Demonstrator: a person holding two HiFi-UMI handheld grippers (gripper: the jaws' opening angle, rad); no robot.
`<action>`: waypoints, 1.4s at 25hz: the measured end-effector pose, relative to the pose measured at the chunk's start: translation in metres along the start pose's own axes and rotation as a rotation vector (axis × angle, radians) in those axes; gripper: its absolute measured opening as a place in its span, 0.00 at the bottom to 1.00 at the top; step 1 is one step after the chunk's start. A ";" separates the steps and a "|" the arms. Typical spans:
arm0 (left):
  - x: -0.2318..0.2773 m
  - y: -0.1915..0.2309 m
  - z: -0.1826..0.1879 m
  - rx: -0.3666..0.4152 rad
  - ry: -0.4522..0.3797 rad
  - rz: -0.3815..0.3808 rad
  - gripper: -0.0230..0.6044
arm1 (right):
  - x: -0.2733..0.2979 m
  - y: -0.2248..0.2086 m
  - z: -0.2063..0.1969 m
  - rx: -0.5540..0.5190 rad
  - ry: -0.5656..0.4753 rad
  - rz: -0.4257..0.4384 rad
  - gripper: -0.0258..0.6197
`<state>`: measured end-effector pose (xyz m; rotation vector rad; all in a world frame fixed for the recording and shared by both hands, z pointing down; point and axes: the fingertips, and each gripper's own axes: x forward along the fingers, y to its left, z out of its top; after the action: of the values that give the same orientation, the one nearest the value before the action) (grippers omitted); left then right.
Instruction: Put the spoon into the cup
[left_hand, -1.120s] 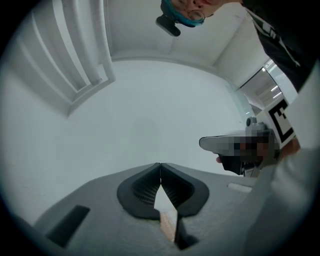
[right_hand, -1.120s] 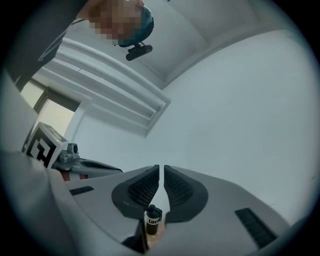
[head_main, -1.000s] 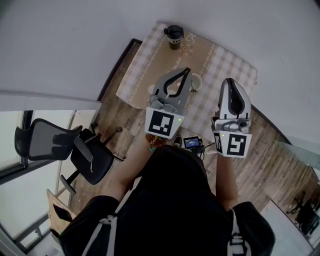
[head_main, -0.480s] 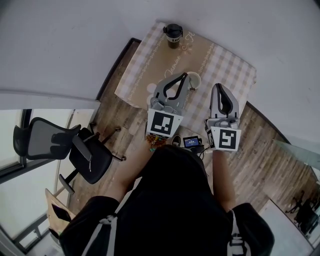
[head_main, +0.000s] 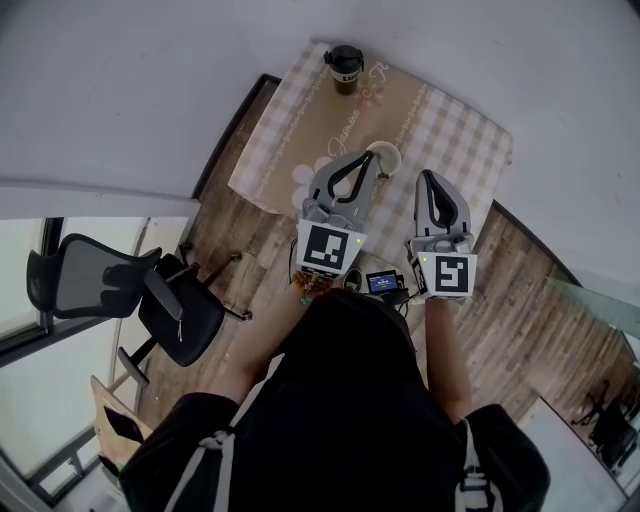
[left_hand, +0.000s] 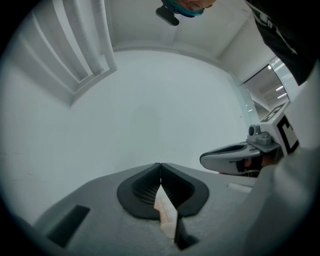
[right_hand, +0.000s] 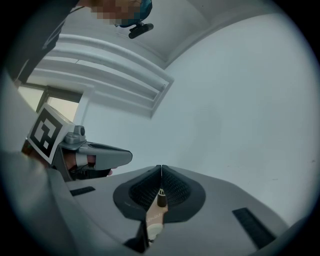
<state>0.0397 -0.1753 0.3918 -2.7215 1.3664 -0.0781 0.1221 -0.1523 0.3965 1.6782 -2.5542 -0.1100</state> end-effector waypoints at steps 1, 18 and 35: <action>0.000 -0.001 -0.001 -0.001 0.003 -0.001 0.06 | 0.000 0.000 -0.001 -0.001 0.004 0.002 0.05; -0.001 0.000 -0.009 -0.003 0.021 -0.009 0.06 | 0.004 0.004 -0.012 -0.013 0.030 0.029 0.05; -0.002 0.008 -0.008 -0.007 0.013 -0.001 0.06 | 0.008 0.006 -0.014 -0.019 0.036 0.026 0.05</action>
<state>0.0317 -0.1791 0.3987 -2.7321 1.3718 -0.0908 0.1153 -0.1574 0.4113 1.6247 -2.5405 -0.1012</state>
